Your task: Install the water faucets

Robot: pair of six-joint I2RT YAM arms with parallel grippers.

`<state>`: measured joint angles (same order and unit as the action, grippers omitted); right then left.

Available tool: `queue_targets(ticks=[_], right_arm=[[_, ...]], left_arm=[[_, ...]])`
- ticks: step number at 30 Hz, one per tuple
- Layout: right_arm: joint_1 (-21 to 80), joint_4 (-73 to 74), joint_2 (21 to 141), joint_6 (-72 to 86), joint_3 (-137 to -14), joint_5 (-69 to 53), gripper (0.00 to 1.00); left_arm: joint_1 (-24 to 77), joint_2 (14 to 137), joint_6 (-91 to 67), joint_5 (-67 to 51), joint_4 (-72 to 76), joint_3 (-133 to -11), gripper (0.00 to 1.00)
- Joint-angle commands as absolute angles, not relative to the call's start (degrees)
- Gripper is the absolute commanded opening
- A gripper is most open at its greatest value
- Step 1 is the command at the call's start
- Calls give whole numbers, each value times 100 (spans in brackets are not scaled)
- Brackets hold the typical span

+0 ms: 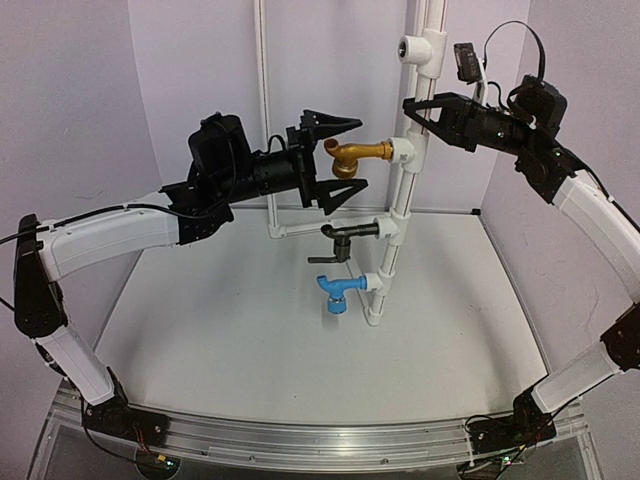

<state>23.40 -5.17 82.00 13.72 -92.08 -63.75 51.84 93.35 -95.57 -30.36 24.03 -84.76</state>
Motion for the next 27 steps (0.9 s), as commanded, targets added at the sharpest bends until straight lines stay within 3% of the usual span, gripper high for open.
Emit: queue_targets(ticks=[1,15,27], right_arm=[[2400,650,8250,2320,-8947,-6587,3],[2402,668,8202,2314,-8908,-6601,3],[2401,672,8260,2330,-8928,-6583,3]], left_arm=[[5073,9250,-9510,-2747,2874,-8762,100],[5001,8784,-6577,-2523,1578,-9210,99],[5001,9276,-4251,-2886,-205,-10798,93]])
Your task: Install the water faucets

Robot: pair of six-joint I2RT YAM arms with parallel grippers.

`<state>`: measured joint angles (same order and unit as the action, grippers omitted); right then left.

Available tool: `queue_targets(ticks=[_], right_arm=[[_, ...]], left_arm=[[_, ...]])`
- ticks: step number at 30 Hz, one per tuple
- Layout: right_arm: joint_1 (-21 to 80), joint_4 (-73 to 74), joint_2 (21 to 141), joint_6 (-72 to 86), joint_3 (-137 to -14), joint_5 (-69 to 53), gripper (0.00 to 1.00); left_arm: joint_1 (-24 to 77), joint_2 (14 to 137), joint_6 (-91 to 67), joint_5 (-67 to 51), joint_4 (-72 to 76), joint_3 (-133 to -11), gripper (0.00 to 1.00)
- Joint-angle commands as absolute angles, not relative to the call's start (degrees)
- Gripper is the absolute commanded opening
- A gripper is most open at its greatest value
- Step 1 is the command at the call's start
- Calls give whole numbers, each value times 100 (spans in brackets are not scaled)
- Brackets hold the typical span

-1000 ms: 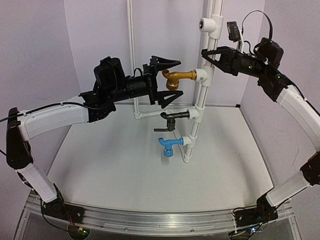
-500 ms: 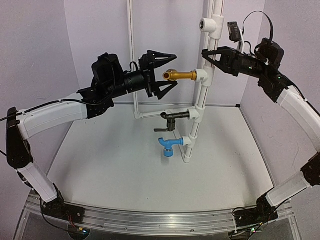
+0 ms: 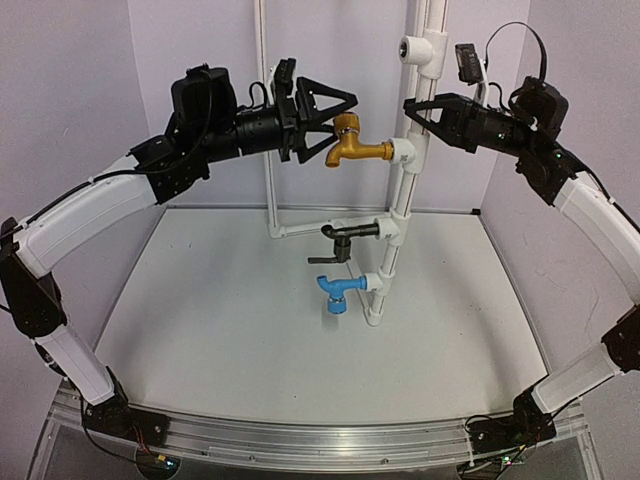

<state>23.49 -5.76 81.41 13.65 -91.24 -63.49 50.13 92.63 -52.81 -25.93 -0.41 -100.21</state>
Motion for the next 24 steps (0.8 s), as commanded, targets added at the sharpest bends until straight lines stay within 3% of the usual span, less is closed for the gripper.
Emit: queue_targets(ticks=[1,14,24], right_arm=[[2402,671,8262,2329,-8931,-6580,3],[2401,686,8392,2300,-9038,-6588,3],[2401,686,8505,2268,-9114,-6637,3]], left_arm=[[5001,9334,-4099,-2962,-321,-10936,93],[5070,9711,-3257,-3794,-1288,-11824,85],[5054,9442,-3102,-2268,-1729,-11888,99]])
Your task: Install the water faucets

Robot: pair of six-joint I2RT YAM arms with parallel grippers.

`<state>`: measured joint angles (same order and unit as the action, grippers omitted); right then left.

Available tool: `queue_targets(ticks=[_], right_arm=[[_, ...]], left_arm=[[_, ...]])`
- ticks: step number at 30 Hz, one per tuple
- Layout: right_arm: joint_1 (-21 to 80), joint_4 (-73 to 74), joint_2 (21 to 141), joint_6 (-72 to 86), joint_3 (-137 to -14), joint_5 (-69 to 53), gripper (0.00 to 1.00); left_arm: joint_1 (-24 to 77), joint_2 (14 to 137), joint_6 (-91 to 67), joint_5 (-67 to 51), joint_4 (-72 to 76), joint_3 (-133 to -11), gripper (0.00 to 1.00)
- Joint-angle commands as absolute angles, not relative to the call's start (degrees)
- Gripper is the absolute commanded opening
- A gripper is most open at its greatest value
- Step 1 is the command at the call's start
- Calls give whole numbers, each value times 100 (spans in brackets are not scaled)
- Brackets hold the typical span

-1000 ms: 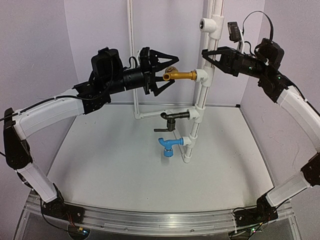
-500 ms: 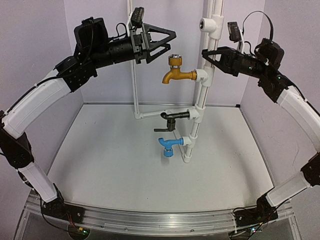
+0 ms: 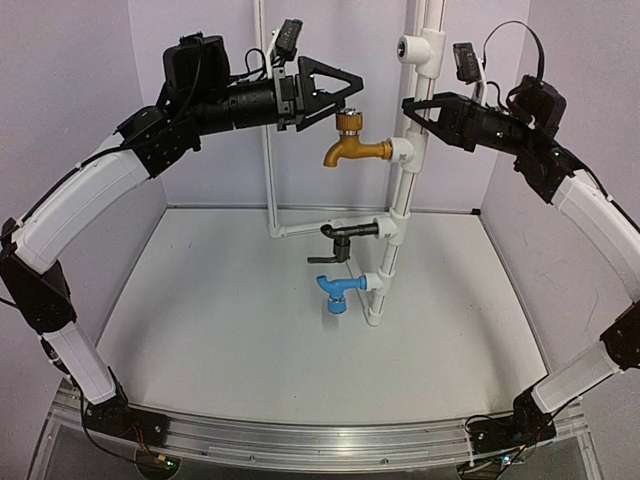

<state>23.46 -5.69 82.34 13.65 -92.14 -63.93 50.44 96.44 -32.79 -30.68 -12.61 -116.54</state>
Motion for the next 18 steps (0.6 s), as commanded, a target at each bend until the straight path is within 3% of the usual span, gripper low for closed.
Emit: queue_targets(ticks=[1,5,9,18], right_arm=[[2402,686,8514,2264,-9123,-6641,3],[2407,686,8545,2258,-9146,-6651,3],[2405,686,8563,2255,-9178,-6654,3],[2405,692,8587,2241,-9202,-6660,3]], left_arm=[[5054,9431,-3081,-2050,-1786,-11892,100],[5051,9499,-3021,-1589,-2091,-11988,100],[5056,9706,-3032,-2178,-2200,-12214,99],[5168,9871,-2959,-3396,-1908,-12433,83]])
